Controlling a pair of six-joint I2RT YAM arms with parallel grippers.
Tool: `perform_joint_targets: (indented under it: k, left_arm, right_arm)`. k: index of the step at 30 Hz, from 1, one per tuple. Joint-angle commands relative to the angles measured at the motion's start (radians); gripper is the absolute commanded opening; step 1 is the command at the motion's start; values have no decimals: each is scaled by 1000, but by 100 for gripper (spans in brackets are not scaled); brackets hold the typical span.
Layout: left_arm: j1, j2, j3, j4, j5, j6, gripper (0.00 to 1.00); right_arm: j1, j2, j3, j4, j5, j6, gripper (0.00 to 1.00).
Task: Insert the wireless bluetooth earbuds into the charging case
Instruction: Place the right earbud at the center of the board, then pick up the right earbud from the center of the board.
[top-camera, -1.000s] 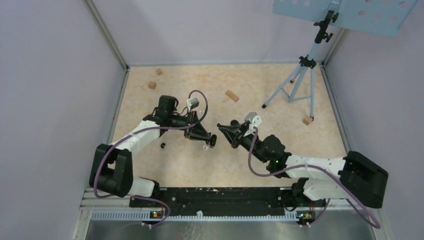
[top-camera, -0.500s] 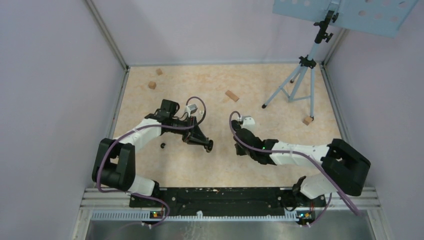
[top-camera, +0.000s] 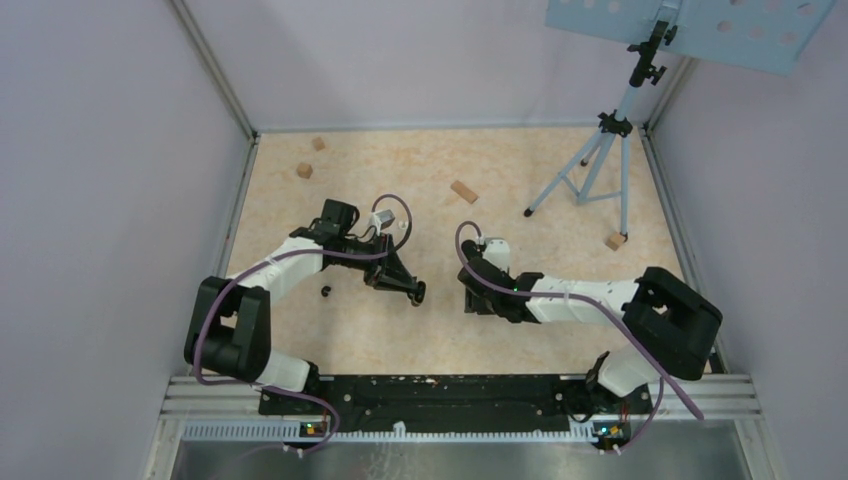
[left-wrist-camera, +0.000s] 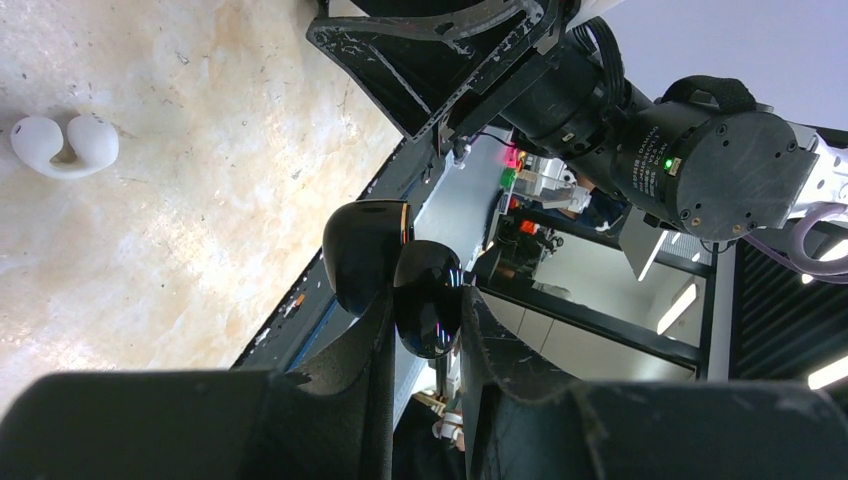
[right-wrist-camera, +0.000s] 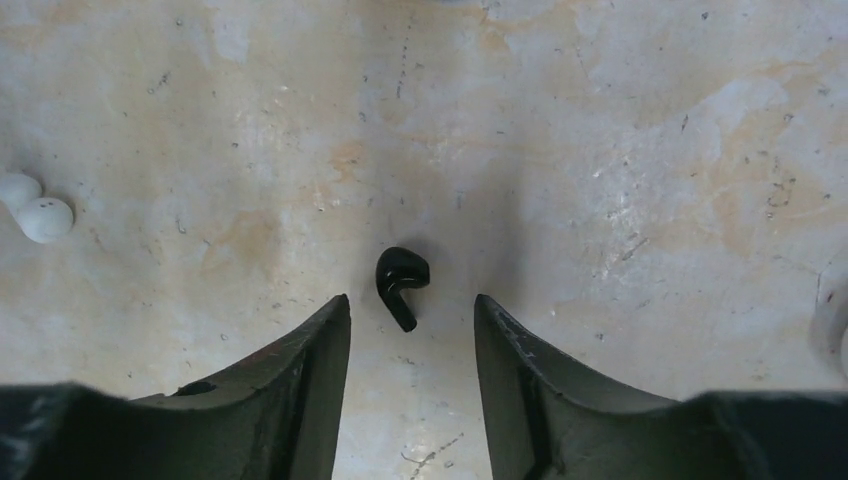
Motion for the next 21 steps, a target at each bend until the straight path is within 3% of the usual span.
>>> perform_joint_targets:
  k: [1, 12, 21]
  left_arm:
    - [3, 2, 5, 5, 15, 18, 0]
    - [2, 19, 10, -9, 18, 38, 0]
    - [3, 31, 7, -11, 20, 51, 0]
  right_arm:
    - [-6, 8, 46, -71, 15, 3, 49]
    - [-6, 109, 135, -100, 39, -46, 44]
    - [-8, 144, 158, -105, 42, -58, 34]
